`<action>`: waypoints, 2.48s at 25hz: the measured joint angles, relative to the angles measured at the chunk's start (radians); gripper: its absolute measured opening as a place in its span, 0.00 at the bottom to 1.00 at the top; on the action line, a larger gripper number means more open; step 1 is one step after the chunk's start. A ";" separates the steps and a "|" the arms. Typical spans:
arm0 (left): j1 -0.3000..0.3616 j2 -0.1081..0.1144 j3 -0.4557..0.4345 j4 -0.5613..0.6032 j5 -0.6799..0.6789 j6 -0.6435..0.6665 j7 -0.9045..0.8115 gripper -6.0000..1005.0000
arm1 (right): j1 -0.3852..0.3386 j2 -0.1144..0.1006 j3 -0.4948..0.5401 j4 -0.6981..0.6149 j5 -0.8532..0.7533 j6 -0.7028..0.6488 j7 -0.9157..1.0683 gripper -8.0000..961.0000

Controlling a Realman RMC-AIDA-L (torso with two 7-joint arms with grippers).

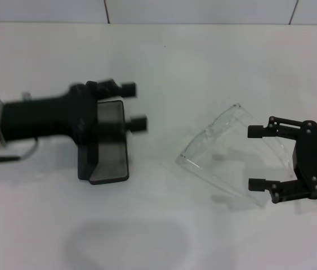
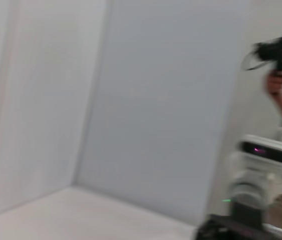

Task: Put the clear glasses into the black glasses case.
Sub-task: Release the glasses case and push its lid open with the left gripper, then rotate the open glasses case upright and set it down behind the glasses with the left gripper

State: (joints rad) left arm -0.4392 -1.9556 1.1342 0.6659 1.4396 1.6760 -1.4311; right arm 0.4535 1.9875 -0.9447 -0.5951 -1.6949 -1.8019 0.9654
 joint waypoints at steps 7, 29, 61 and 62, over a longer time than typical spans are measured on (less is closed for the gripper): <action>0.030 -0.064 -0.205 0.345 0.377 -0.144 -0.451 0.87 | -0.008 -0.009 0.004 0.000 0.000 0.001 0.000 0.92; 0.059 -0.134 -0.145 0.475 0.705 -0.305 -0.785 0.86 | -0.021 -0.015 0.003 -0.003 -0.013 0.004 -0.018 0.92; 0.027 -0.123 -0.031 0.478 0.804 -0.414 -0.886 0.47 | -0.026 -0.014 0.007 -0.003 -0.015 0.028 -0.017 0.92; 0.024 -0.120 -0.031 0.478 0.806 -0.413 -0.883 0.44 | -0.026 -0.014 0.004 -0.003 -0.015 0.026 -0.017 0.92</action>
State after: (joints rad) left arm -0.4152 -2.0757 1.1028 1.1442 2.2455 1.2625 -2.3142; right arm 0.4280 1.9730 -0.9403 -0.5978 -1.7103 -1.7755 0.9480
